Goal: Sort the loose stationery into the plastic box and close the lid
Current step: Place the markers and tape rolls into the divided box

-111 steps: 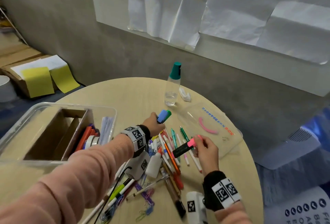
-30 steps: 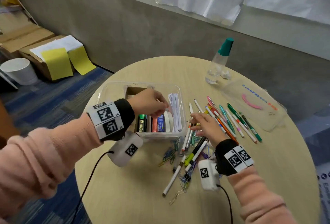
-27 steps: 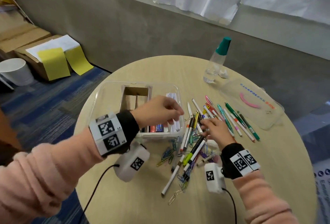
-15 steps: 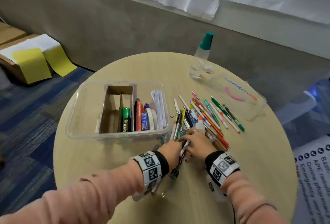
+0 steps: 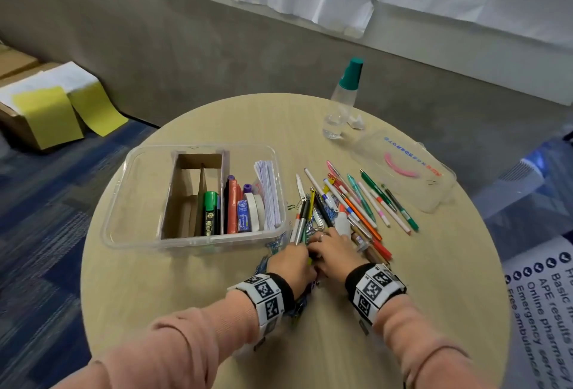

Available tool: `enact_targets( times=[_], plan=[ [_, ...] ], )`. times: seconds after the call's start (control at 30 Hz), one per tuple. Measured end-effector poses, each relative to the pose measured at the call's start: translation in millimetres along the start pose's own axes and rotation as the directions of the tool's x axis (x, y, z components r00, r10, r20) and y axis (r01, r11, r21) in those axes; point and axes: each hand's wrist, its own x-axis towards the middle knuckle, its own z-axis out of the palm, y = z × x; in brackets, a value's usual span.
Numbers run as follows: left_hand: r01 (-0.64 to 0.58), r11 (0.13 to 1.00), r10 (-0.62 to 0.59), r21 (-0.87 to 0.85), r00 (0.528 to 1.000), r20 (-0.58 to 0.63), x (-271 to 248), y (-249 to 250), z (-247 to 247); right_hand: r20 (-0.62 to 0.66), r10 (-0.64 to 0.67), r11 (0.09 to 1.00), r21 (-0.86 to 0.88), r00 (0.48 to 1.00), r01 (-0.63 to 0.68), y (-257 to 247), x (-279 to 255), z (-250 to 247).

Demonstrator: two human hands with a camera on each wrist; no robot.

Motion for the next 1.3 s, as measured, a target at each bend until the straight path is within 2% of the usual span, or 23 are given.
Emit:
enact_targets(
  times=[0.07, 0.13, 0.23, 0.3, 0.4, 0.5, 0.6, 0.7, 0.8, 0.97, 1.03, 1.1, 1.17, 1.2, 1.23, 1.3],
  plan=[
    [-0.062, 0.981, 0.042, -0.183, 0.993, -0.111, -7.2, -3.1, -3.7, -0.088, -0.017, 1.0, 0.006, 0.996, 0.017, 2.3, 0.3, -1.0],
    [-0.157, 0.923, 0.087, -0.352, 0.975, -0.205, -18.4, -8.1, -9.6, -0.216, -0.003, 0.998, 0.068, 0.976, 0.018, 6.2, -1.5, -5.0],
    [-0.267, 0.882, 0.185, -0.389, 0.954, -0.236, -34.3, -21.7, -16.7, -0.387, 0.146, 0.954, 0.3, 0.91, -0.026, 10.0, -3.5, -13.1],
    [-0.268, 0.897, 0.212, -0.351, 0.959, -0.19, -38.6, -34.7, -18.2, -0.403, 0.303, 0.874, 0.479, 0.864, -0.083, 7.2, -0.3, -17.9],
    [-0.177, 0.954, 0.166, -0.241, 0.984, -0.063, -35.5, -53.1, -17.8, -0.278, 0.508, 0.728, 0.645, 0.816, -0.234, -2.1, 14.9, -26.7],
    [-0.089, 0.993, 0.098, -0.077, 0.988, 0.117, -31.6, -60.1, -11.4, -0.04, 0.56, 0.633, 0.665, 0.827, -0.397, -12.7, 36.9, -28.1],
    [-0.055, 0.998, 0.054, 0.004, 0.981, 0.187, -28.9, -60.4, -3.6, 0.106, 0.533, 0.655, 0.576, 0.839, -0.488, -27.4, 51.4, -21.6],
    [-0.027, 0.999, 0.022, 0.02, 0.977, 0.212, -27.1, -58.6, 1.3, 0.134, 0.538, 0.702, 0.475, 0.832, -0.53, -36.0, 58.0, -13.8],
    [-0.056, 0.998, 0.048, 0.038, 0.982, 0.184, -24.9, -54.5, 1.5, 0.14, 0.56, 0.671, 0.502, 0.817, -0.546, -37.4, 59.5, -11.9],
    [-0.134, 0.976, 0.138, -0.174, 0.99, 0.013, -23.9, -41.9, -8.0, 0.107, 0.563, 0.588, 0.645, 0.82, -0.488, -25.3, 45.6, -20.0],
    [-0.16, 0.933, 0.145, -0.321, 0.987, -0.071, -23.6, -34.0, -13.8, 0.079, 0.562, 0.467, 0.791, 0.823, -0.395, -15.3, 31.5, -23.9],
    [-0.201, 0.882, 0.153, -0.427, 0.978, -0.143, -23.1, -23.5, -18.6, 0.069, 0.557, 0.285, 0.92, 0.828, -0.268, -4.4, 14.6, -27.9],
    [-0.244, 0.834, 0.167, -0.495, 0.967, -0.195, -21.9, -12.2, -22.8, 0.057, 0.544, 0.14, 0.978, 0.837, -0.157, 3.8, -2.7, -32.0],
    [-0.258, 0.803, 0.168, -0.537, 0.963, -0.211, -20.4, -6.7, -25.8, 0.027, 0.531, 0.118, 0.987, 0.847, -0.105, 5.9, -10.2, -33.3],
    [-0.26, 0.763, 0.166, -0.591, 0.964, -0.209, -18.5, -1.6, -29.2, -0.027, 0.52, 0.158, 0.985, 0.854, -0.064, 7.0, -16.9, -33.6],
    [-0.238, 0.662, 0.185, -0.71, 0.971, -0.153, -13.3, 8.7, -37.5, -0.151, 0.464, 0.314, 0.949, 0.873, -0.003, 2.9, -27.3, -35.0]
  ],
)
